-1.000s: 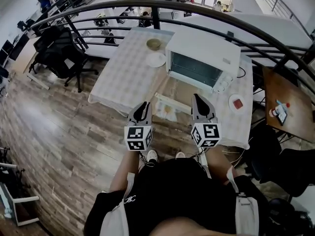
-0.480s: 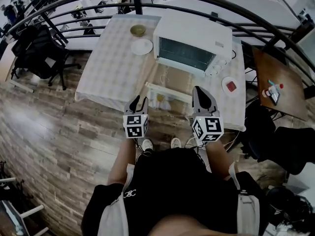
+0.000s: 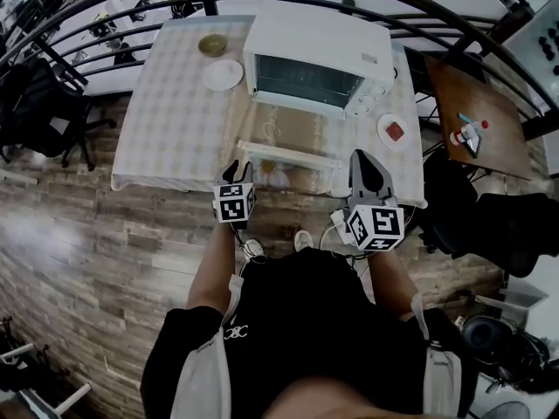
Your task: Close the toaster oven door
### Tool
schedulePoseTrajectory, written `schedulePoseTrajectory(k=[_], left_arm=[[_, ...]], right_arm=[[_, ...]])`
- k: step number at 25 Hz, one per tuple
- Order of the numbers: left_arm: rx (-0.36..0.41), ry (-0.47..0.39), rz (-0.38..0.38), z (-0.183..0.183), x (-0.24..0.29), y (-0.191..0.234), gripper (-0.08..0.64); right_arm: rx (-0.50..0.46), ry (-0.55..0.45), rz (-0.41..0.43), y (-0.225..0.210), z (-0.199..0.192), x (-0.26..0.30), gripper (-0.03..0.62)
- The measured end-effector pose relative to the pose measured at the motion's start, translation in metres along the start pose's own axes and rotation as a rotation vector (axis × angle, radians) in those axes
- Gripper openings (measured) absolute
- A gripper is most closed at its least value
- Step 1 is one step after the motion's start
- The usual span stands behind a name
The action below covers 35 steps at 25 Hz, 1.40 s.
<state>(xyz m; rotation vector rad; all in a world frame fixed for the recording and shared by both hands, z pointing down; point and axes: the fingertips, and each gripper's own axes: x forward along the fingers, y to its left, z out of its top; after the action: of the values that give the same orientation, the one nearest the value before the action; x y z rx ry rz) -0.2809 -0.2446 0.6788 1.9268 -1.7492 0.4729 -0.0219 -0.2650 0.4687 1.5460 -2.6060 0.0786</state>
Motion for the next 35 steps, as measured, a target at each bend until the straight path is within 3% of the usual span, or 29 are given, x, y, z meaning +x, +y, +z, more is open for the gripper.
schedulePoseTrajectory(k=[10,20,23,26,35], left_arm=[[-0.045,0.077,-0.008,-0.023,0.055,0.019,0.139],[0.03,0.103,-0.066,-0.024,0.087,0.018,0.158],[0.051,0.099,-0.07,-0.02,0.091,0.016,0.148],[0.065,0.083,-0.078,-0.011,0.091,0.012,0.094],[0.066,0.033,-0.121,0.025,0.078,0.007,0.094]], right_arm=[[0.013,0.027,-0.118,-0.032,-0.006,-0.016,-0.002],[0.008,0.034,-0.184,-0.046,-0.008,-0.023,-0.002],[0.01,0.032,-0.197,-0.05,-0.008,-0.022,-0.002],[0.012,0.028,-0.201,-0.05,-0.007,-0.019,-0.002],[0.028,0.011,-0.18,-0.042,-0.005,-0.005,-0.002]])
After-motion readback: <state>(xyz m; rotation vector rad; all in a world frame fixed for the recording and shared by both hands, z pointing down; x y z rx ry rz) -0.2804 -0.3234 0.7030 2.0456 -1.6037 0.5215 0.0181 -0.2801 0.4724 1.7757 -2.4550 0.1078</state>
